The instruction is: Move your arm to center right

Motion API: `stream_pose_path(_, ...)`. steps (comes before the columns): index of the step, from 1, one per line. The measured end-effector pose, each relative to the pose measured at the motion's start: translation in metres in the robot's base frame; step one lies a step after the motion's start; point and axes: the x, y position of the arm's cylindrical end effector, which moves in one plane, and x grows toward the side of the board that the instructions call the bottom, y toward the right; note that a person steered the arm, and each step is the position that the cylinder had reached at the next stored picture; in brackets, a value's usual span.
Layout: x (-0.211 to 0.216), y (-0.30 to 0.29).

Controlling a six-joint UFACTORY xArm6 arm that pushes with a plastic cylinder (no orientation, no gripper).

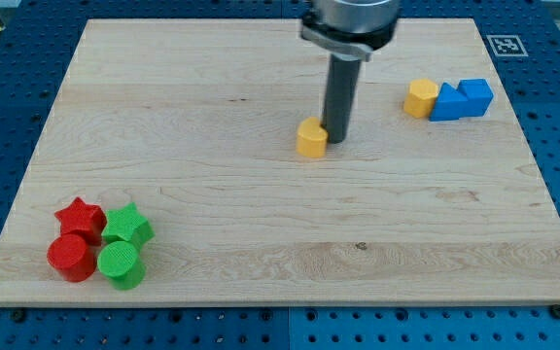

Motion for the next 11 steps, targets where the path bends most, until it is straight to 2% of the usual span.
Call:
stream_pose_path(1,0.0,0.002)
stream_pose_path(2,0.012,0.059)
stream_pose_path(3,0.044,0.107)
stream_pose_path(5,0.081,0.177)
stream_pose_path(7,0.082,0.182)
stream_pose_path(8,0.096,0.209)
stream_pose_path(9,0.092,0.237)
stream_pose_path(10,0.056,0.256)
stream_pose_path(11,0.003,0.253)
